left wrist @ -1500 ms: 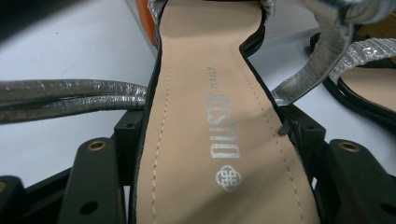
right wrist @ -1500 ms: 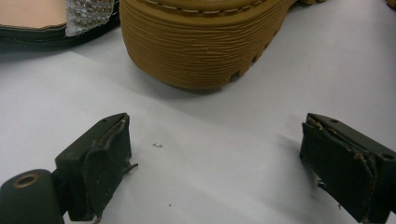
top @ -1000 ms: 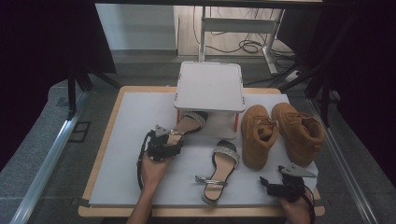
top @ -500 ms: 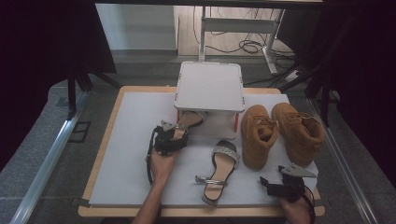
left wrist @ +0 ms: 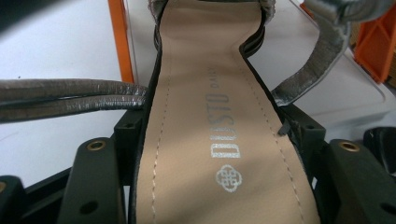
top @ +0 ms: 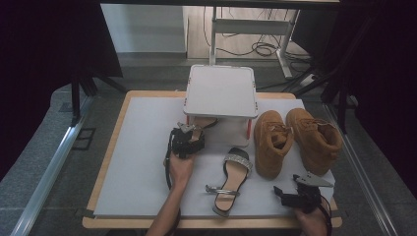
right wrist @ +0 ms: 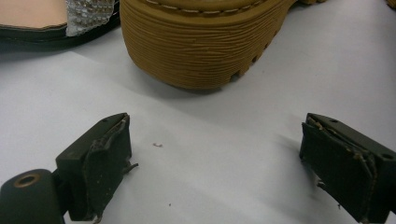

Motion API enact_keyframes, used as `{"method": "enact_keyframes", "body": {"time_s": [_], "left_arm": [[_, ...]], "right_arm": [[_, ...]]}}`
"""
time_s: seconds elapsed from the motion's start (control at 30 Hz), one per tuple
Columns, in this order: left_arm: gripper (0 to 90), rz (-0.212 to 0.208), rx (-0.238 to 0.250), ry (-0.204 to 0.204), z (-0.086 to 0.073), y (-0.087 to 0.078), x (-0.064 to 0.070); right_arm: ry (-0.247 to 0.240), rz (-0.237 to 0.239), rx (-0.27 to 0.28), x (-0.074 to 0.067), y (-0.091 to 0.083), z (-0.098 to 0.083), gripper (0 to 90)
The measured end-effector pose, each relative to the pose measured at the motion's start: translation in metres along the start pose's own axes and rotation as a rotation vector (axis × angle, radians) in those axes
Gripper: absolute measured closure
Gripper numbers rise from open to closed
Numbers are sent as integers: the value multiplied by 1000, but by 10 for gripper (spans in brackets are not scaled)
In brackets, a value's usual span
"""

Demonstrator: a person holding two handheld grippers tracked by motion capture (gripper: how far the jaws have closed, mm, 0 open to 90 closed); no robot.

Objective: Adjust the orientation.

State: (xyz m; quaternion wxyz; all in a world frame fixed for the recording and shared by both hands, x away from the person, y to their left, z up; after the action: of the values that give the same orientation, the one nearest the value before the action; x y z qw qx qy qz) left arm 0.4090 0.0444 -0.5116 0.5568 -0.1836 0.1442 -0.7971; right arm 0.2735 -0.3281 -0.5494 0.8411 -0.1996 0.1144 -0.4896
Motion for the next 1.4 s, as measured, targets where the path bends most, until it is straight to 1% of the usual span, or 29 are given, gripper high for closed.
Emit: {"method": "enact_keyframes", "body": {"time_s": [0.13, 0.27, 0.37, 0.5, 0.6, 0.73, 0.8, 0.93, 1.0, 1.03, 1.23, 1.3, 1.4], "left_arm": [[390, 24, -1, -12, 1, 7, 2], [390, 60, -16, -22, -1, 16, 4], [389, 86, -13, -35, -2, 21, 4], [389, 102, -13, -49, -4, 25, 3], [389, 124, -22, -52, -4, 29, 4], [387, 132, -19, -67, -3, 34, 5], [386, 133, -23, -61, -3, 35, 5], [374, 116, -32, -55, -3, 36, 4], [361, 92, -37, -53, -4, 35, 3], [337, 84, -34, -55, -4, 34, 3], [289, 42, -24, -36, -4, 19, 2], [281, 20, -28, -32, -5, 13, 1], [283, -2, -33, -17, -6, 5, 1]], "right_arm": [[0, 0, 1, 0, 0, 0, 94], [1, -1, 2, 0, 0, 0, 94], [1, -1, 3, 0, 0, 0, 94], [0, 0, 1, 0, 0, 0, 95], [0, -1, 2, 0, 0, 0, 94], [1, -1, 4, 0, 0, 0, 95], [1, -1, 4, 0, 0, 0, 95], [0, 0, 3, 0, 0, 0, 96], [-1, 1, 1, 0, 0, 0, 96], [0, 1, 2, 0, 0, 0, 96], [-1, 0, 3, 0, 0, 0, 97], [-1, 0, 3, 0, 0, 0, 97], [-1, 0, 2, 0, 0, 0, 97]]}}
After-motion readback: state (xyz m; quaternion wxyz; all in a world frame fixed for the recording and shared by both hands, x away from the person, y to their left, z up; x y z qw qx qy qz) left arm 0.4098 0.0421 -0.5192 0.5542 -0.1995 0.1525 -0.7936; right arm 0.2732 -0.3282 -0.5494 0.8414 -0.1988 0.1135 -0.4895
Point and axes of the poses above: each handheld gripper's, and its own axes: y roughly forward along the jaws, z roughly out of its top, x roughly to its right, the point moved 3 cm from there along y, roughly forward along the jaws, and after that the axes turned 11 degrees about x, right-handed, at the moved point
